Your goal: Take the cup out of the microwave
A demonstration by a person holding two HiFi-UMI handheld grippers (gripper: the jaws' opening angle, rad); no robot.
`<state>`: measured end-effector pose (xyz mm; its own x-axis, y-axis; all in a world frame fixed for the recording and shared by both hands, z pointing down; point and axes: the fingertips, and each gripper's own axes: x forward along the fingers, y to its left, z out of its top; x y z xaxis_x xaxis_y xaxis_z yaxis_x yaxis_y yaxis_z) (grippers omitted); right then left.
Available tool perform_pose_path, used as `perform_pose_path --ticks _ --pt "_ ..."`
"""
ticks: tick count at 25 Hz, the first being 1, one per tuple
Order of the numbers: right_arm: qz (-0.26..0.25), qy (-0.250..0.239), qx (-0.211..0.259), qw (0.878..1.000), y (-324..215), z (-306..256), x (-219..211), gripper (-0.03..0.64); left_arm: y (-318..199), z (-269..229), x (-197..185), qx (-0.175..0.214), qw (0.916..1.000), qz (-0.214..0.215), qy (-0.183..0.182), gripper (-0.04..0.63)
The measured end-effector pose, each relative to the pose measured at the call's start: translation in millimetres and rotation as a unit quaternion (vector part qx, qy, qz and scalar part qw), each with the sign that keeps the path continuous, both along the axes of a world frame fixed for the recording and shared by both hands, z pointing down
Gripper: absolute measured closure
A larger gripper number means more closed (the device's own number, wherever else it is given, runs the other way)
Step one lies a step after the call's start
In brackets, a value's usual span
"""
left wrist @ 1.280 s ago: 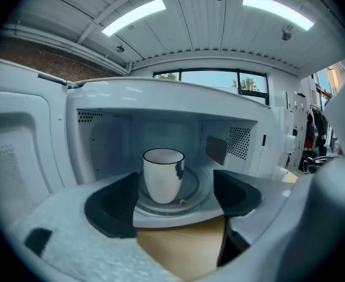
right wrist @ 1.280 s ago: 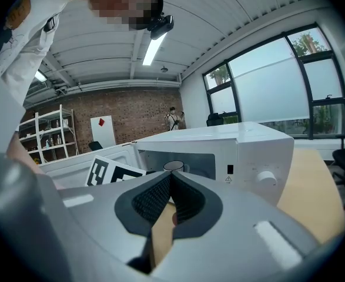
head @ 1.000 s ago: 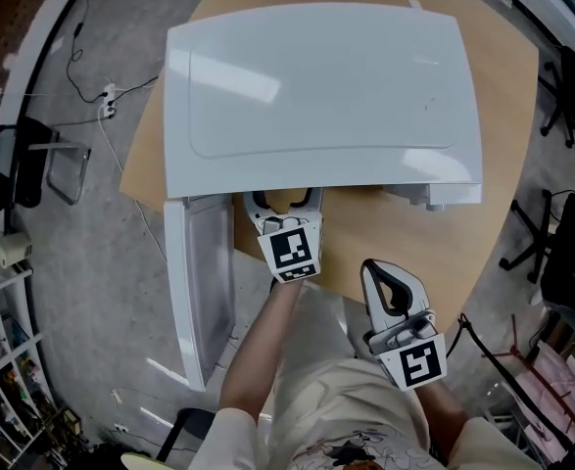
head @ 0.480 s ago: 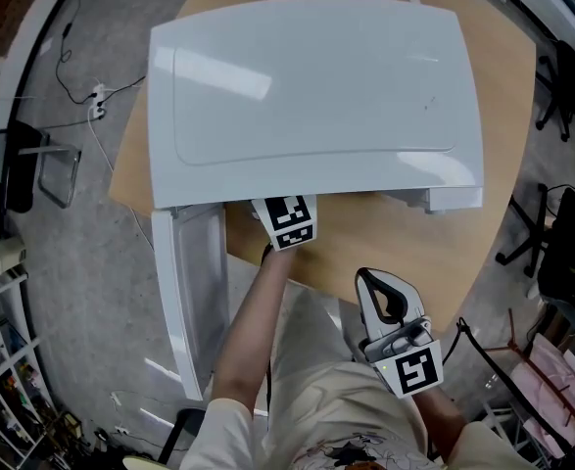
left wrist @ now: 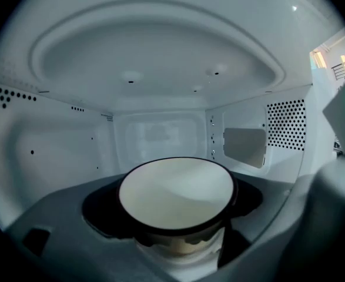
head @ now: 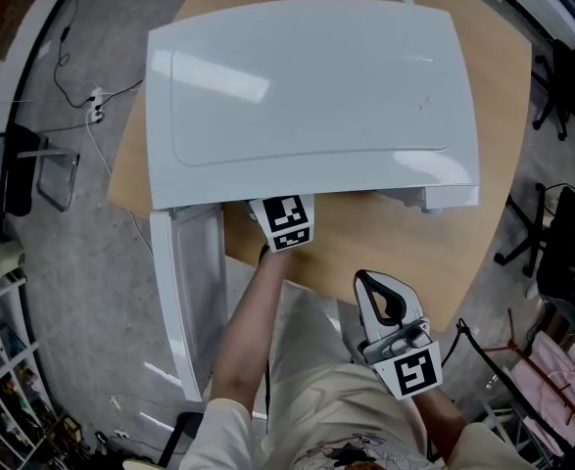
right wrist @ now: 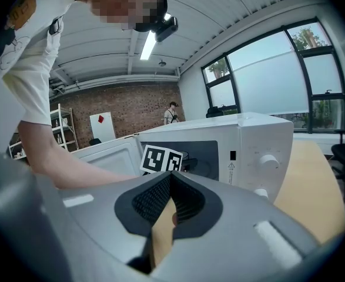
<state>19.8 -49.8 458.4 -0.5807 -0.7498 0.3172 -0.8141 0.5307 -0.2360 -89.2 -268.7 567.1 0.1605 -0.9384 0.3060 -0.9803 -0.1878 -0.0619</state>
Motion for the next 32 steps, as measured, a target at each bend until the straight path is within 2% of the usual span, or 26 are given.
perform_pose_path --ticks 13,22,32 --pt "-0.008 -0.005 0.015 1.000 3.6 -9.5 1.2 0.612 35.3 -19.7 1.4 0.008 0.9999 0.010 -0.002 0.183" --pt "-0.014 -0.006 0.043 0.999 5.0 -29.2 3.1 0.612 101.5 -43.3 16.6 -0.002 0.9994 0.033 -0.004 0.183" --pt "-0.018 0.014 0.054 0.998 9.1 -38.6 20.8 0.612 159.0 -80.1 40.1 -0.011 0.9991 0.037 0.017 0.183"
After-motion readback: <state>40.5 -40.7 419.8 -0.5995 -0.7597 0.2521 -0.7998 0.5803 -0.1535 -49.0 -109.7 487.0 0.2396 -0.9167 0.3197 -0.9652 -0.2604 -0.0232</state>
